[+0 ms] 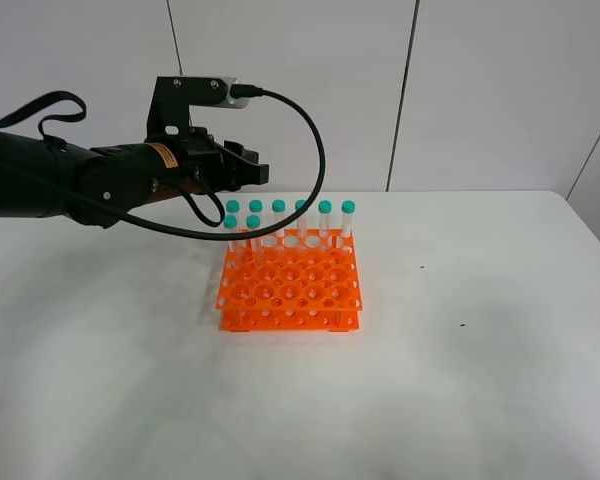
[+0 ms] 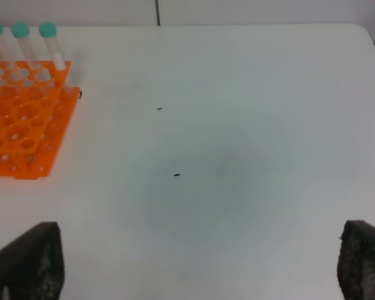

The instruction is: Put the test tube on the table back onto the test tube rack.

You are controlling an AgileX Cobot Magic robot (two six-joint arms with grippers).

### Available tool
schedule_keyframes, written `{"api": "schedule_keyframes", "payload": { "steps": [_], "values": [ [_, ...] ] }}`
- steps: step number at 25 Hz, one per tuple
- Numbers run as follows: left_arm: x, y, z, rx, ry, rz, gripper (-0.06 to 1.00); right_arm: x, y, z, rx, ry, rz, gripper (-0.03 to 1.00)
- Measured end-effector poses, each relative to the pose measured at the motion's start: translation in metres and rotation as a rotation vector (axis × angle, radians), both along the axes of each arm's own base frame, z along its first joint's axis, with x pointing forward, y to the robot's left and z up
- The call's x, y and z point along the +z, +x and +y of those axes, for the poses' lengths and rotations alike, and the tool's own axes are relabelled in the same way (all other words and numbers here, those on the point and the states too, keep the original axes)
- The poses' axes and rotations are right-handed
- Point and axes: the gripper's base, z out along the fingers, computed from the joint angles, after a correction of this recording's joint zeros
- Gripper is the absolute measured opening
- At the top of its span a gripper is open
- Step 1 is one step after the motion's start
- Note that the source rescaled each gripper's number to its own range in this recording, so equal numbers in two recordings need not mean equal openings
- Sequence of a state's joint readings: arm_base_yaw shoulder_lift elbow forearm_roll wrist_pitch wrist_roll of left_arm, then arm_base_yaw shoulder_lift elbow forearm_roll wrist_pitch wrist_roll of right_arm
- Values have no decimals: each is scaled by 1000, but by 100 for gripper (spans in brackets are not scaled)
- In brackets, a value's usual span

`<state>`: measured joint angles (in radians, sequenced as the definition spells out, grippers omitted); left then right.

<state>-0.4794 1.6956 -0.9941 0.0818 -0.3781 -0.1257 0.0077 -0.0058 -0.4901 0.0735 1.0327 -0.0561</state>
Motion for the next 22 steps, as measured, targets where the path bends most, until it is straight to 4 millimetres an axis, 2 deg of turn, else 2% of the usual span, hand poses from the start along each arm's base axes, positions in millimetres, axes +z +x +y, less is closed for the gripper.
{"api": "schedule_keyframes", "payload": {
  "steps": [1,4,7,10,15,19,22],
  "values": [
    [3,-2,1,-6,16,8,47,0,0,0,0,0,0,100],
    [11,-10,5,-10,53,43,82,0,0,0,0,0,0,100],
    [15,-10,8,-1,112,137,96,0,0,0,0,0,0,100],
    [25,-3,10,23,172,245,100,0,0,0,0,0,0,100],
    [46,18,22,65,304,460,100,0,0,0,0,0,0,100],
    [47,37,32,56,343,643,100,0,0,0,0,0,0,100],
    [36,50,45,52,335,773,100,0,0,0,0,0,0,100]
  ]
}}
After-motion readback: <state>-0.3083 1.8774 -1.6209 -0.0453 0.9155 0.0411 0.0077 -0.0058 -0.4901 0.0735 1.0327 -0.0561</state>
